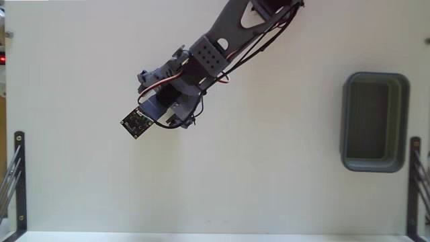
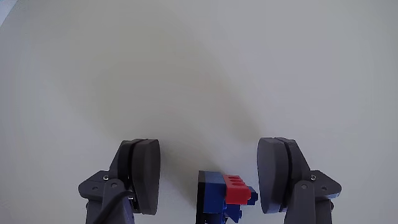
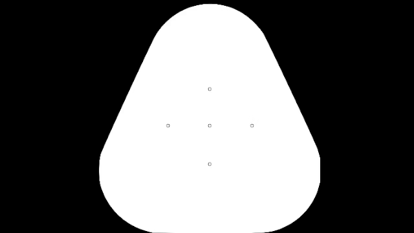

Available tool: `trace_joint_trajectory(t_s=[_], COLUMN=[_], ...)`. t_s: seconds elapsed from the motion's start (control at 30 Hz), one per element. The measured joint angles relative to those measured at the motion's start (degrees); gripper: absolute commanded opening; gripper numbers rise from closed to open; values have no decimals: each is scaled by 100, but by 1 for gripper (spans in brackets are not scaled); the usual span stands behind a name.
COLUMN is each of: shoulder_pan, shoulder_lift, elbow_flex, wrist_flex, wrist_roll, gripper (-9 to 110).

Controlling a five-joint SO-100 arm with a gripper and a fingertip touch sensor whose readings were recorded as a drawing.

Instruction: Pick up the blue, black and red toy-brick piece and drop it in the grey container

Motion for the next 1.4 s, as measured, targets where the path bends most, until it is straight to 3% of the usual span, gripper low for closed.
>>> trace_joint_trajectory(t_s=[1.4], shoulder_pan=[0], shoulder_lift=[0], elbow_flex=[0], wrist_flex=[0], wrist_roll=[0], gripper=[82])
